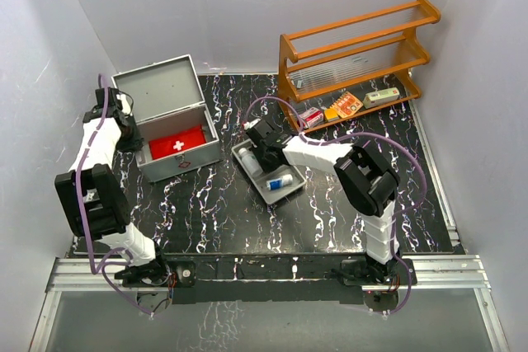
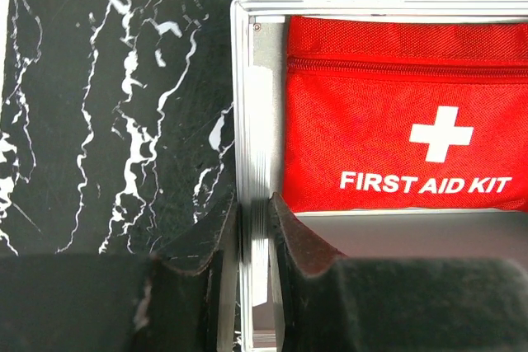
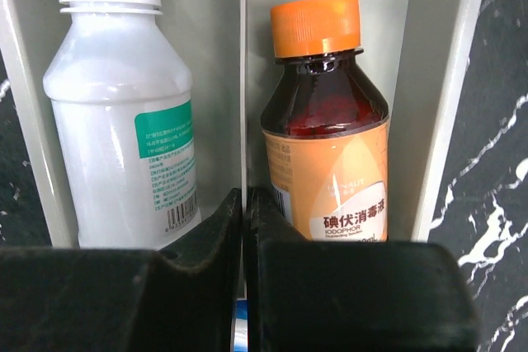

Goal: Organize the medicine kit

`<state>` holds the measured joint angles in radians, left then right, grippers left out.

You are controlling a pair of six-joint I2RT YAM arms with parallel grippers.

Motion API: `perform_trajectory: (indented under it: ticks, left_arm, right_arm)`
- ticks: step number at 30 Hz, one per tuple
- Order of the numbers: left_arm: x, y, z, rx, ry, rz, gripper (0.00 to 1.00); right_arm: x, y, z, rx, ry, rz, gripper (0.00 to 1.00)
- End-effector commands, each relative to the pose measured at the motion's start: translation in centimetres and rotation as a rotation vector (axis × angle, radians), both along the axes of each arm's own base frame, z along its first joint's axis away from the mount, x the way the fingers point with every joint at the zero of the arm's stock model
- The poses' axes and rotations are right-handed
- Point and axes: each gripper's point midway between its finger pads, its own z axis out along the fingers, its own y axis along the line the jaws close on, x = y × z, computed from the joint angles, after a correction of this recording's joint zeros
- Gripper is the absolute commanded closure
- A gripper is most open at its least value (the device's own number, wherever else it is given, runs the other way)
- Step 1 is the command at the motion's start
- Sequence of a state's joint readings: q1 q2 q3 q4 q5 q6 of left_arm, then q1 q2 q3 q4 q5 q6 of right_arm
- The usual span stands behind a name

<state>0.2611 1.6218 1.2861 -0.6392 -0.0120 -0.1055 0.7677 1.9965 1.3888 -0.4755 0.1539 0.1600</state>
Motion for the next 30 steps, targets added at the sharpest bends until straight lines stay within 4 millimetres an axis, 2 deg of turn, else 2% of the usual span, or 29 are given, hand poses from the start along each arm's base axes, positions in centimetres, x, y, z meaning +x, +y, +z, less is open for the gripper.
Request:
perform_trajectory:
  ticks: [1, 10, 11, 16, 21, 26, 30]
  left_arm:
    - [0.2, -2.1, -0.9, 0.021, 0.024, -0.127, 0.94]
    - [0.4, -4.7, -0.9, 0.052, 0.013, -0.279, 0.98]
    - [0.3, -5.0, -0.9, 0.058, 0.008, -0.296, 0.98]
    - [-0.3, -6.7, -0.4, 0.055, -0.034, -0.392, 0.99]
    - [-1.5, -8.7, -0.3, 0.053, -0.055, -0.483, 0.99]
    - [-3.0, -10.2, 0.0, 0.040, -0.091, -0.544, 0.99]
    - [-4.5, -12.4, 0.2, 0.015, -0.128, -0.661, 0.98]
  right_arm:
    - [0.5, -0.8, 3.9, 0.038, -0.089, -0.058, 1.00]
    - [-0.3, -2.4, 8.2, 0.071, -0.144, -0.113, 1.00]
    - [-0.5, -2.5, 9.4, 0.088, -0.157, -0.118, 1.00]
    - [-1.7, -3.6, 12.8, 0.135, -0.187, -0.131, 1.00]
    - [-2.5, -4.2, 17.2, 0.190, -0.251, -0.105, 1.00]
    - [-2.6, -4.5, 20.7, 0.219, -0.290, -0.098, 1.00]
    - [-2.9, -4.1, 23.2, 0.260, -0.305, -0.073, 1.00]
